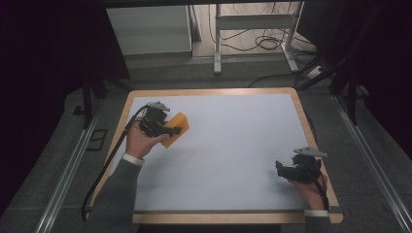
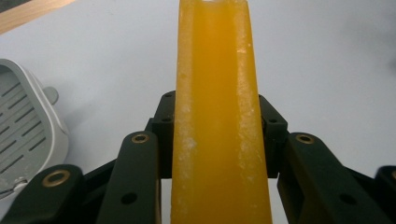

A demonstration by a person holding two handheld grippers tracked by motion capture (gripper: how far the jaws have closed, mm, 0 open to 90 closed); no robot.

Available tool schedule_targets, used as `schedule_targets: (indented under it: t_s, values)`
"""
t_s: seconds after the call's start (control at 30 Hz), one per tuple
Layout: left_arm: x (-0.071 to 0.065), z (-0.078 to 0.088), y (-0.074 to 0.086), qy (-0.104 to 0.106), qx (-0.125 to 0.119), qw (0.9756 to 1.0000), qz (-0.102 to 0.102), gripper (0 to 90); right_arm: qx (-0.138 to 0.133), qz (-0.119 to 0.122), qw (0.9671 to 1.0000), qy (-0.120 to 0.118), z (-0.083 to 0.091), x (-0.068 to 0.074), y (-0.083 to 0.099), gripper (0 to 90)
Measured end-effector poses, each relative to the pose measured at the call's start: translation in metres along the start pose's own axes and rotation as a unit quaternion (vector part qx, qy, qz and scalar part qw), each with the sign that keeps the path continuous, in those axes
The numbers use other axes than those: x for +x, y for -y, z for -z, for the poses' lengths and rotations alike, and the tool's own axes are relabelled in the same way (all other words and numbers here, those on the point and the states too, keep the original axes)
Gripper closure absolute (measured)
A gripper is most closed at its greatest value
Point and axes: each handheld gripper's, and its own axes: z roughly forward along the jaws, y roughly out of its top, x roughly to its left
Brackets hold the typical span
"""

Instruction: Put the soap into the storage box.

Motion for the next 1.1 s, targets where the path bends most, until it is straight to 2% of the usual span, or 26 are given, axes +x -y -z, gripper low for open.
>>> schedule_targets:
  t_s: [0.73,1.1]
  values:
    - [0.026,0.0,-0.004,-0.021,0.006,0.9994,0.026,61.2,0.001,-0.001,1.0,0.002,0.0,-0.002,0.0,5.1]
    - [0.039,0.003,-0.007,-0.02,0.007,0.9988,0.044,61.2,0.001,-0.002,1.0,0.002,0.0,-0.002,0.0,5.0]
